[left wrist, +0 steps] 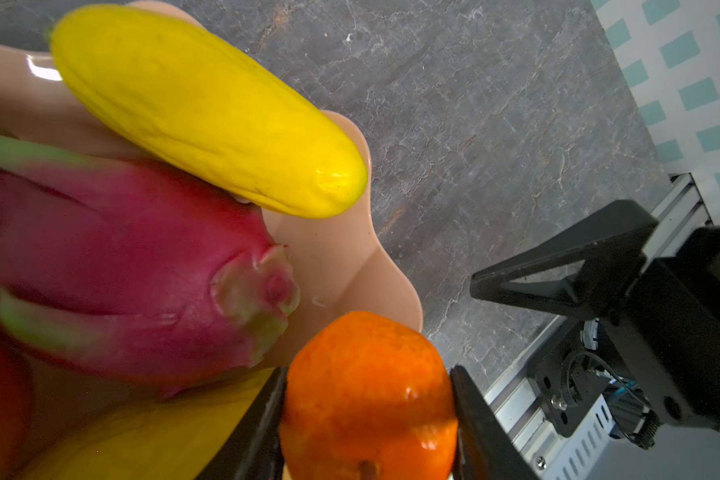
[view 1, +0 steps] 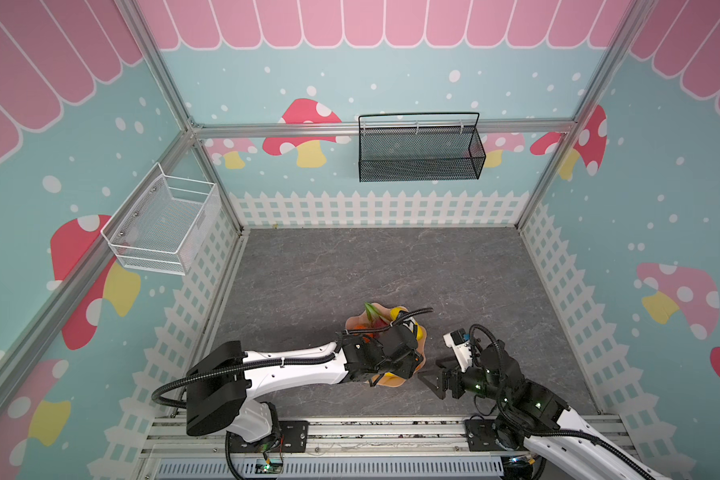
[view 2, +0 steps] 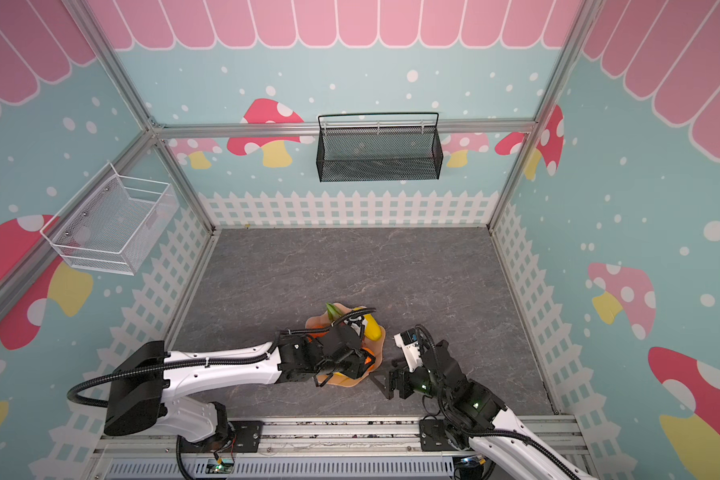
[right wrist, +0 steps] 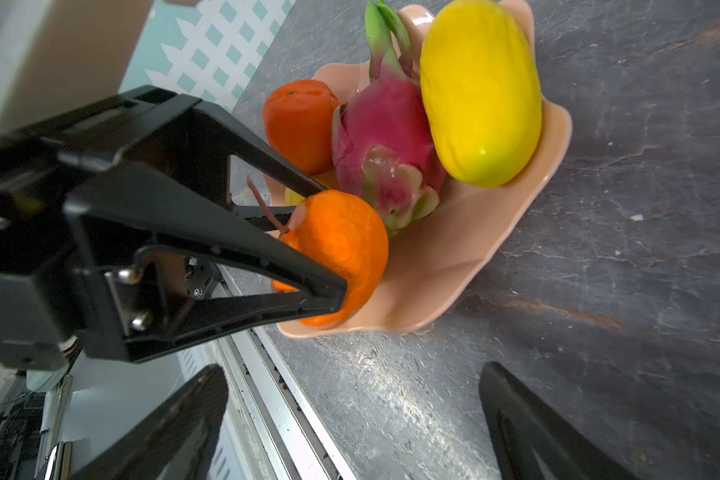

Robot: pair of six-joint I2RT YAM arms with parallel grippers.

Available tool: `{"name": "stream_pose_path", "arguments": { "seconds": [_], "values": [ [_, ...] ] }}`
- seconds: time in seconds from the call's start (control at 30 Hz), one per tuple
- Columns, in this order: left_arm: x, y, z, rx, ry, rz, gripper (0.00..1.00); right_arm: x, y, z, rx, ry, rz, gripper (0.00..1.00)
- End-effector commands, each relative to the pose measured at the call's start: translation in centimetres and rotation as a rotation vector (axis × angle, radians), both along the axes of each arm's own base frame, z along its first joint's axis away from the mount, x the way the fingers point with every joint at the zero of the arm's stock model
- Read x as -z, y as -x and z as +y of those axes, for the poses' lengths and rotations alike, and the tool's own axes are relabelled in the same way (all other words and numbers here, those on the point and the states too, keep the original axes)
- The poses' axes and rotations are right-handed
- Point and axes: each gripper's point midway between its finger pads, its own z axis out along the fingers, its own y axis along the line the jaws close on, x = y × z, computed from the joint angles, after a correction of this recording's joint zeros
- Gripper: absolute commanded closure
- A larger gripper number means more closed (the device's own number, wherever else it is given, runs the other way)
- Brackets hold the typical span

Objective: Place and organize the fake fruits in the fruit bowl
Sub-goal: 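Carry the small orange into the bowl and release it with the left gripper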

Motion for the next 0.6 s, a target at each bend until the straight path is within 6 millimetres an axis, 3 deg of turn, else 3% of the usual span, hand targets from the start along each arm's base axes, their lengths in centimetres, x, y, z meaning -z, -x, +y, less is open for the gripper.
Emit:
{"name": "stream_pose_path", "arguments": {
  "seconds": [0.0, 0.2, 0.43, 0.57],
  "values": [
    [-0.27, -0.19, -1.32, 0.011, 0.019, -0.003, 0.51, 0.03, 0.42, -0.1, 0.002, -0.021, 0.026, 0.02],
    [0.44, -0.15, -1.7, 0.014, 0.002, 0.012, 0.43, 0.09, 0.46, -0.15, 0.002, -0.022, 0.026, 0.02],
    [-0.19, -0.35, -1.1, 0.007, -0.01, -0.013, 0.37, 0.08, 0.43, -0.15, 0.003, -0.021, 0.025, 0.02],
    [-0.41, -0.33, -0.86, 0.006, -0.011, -0.016, 0.27, 0.06, 0.39, -0.16, 0.005, -0.02, 0.024, 0.02]
  ]
}}
